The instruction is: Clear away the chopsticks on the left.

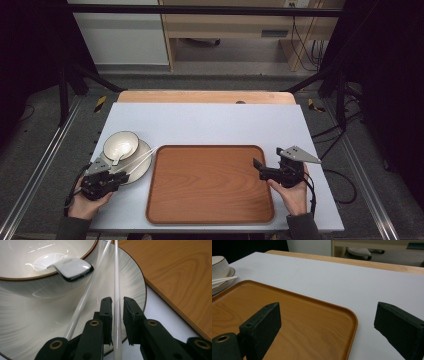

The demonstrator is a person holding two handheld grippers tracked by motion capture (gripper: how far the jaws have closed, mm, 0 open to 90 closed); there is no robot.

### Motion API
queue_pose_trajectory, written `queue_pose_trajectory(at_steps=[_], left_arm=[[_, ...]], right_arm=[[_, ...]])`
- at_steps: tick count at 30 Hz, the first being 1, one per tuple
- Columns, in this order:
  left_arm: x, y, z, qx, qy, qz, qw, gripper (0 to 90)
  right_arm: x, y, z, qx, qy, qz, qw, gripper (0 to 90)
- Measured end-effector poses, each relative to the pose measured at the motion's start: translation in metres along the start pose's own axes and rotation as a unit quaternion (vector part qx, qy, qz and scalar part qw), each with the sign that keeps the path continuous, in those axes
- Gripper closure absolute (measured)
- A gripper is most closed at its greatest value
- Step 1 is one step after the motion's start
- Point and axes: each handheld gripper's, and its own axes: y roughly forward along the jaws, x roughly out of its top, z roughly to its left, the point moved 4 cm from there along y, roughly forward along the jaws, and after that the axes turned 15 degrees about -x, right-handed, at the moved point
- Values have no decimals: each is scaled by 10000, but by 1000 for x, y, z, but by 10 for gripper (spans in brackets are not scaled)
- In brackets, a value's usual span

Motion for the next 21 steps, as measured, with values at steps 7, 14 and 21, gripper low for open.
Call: queue_pose_trajectory(at_steps=[7, 14, 21], left_arm=[[7, 12, 1, 72, -79, 162, 9998, 808], [8, 13, -1, 38, -130, 182, 9997, 840], [11, 8, -11, 30, -90, 117, 9999, 843]], right_arm=[[1, -1, 0, 11, 13, -13, 10000, 74], [1, -1, 0, -4, -17, -40, 10000, 72], [2, -2, -2, -6, 12, -43, 10000, 72]])
